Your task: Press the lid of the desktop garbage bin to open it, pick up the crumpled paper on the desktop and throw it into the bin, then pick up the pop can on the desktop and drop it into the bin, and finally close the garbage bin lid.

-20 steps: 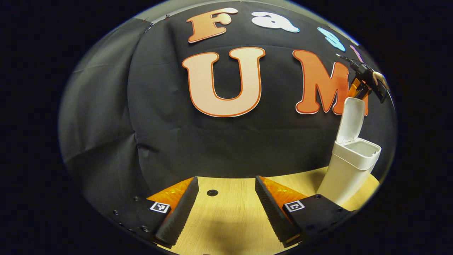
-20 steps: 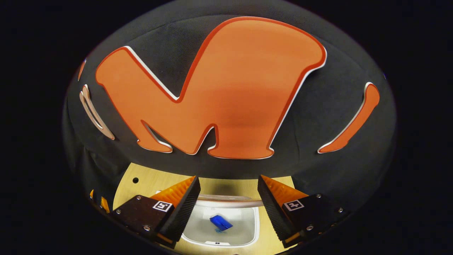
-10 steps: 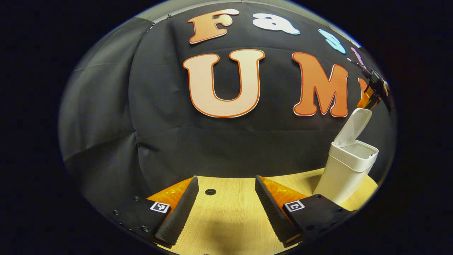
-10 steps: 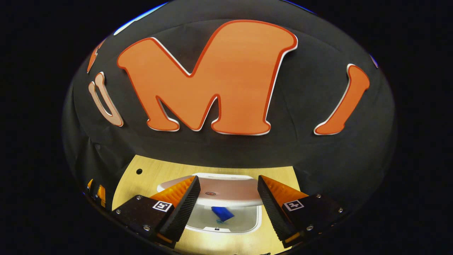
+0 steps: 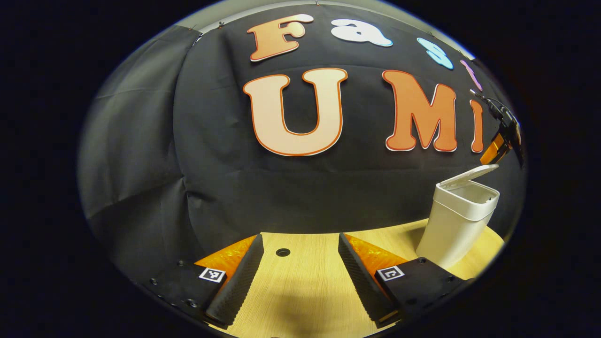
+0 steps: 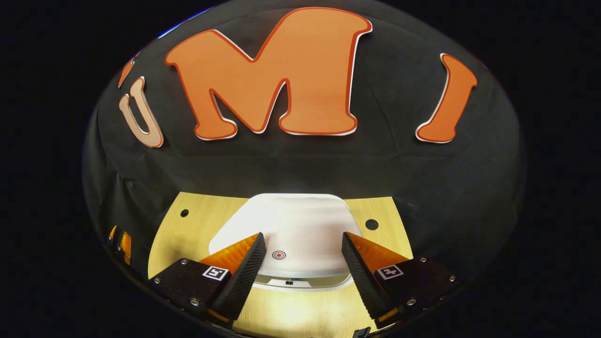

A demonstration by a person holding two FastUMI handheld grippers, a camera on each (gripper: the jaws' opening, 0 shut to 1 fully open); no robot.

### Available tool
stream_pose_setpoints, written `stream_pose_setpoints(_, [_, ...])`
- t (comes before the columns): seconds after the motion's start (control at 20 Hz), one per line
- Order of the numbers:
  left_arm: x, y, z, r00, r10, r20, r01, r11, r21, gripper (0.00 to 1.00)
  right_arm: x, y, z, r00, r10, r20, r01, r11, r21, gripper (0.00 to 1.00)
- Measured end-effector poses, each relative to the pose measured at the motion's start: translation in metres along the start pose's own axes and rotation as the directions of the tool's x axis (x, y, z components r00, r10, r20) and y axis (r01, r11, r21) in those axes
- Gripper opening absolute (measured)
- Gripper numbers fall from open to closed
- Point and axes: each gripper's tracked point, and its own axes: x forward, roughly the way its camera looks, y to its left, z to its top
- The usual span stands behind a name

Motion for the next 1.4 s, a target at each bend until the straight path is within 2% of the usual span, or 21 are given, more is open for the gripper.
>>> stream_pose_setpoints(0.35, [-0.003,0.0,-0.002,1.0,-0.01,-0.005,0.01,1.0,0.011,1.0,0.014,0.002,-0.044,0.998,-0.018,-0.052,0.018,1.0,0.004,0.99])
stream_pose_setpoints(0.65, [-0.004,0.002,-0.004,1.0,-0.004,-0.009,0.004,1.0,0.007,1.0,0.021,0.004,-0.06,0.997,-0.024,-0.072,0.024,1.0,-0.005,0.98])
stream_pose_setpoints(0.75, [-0.004,0.004,-0.005,1.0,0.011,-0.013,-0.011,1.0,0.007,1.0,0.021,0.004,-0.06,0.998,-0.026,-0.066,0.025,1.0,-0.007,0.99])
stream_pose_setpoints(1.2, [-0.006,-0.004,-0.006,1.0,-0.009,-0.018,0.009,1.0,-0.02,1.0,0.024,0.005,-0.067,0.998,-0.026,-0.052,0.025,0.999,-0.026,1.0])
stream_pose_setpoints(1.4, [-0.004,-0.006,-0.005,1.0,-0.004,-0.01,0.004,0.999,-0.032,1.0,0.024,0.003,-0.063,1.0,-0.02,-0.02,0.021,0.999,0.039,0.99])
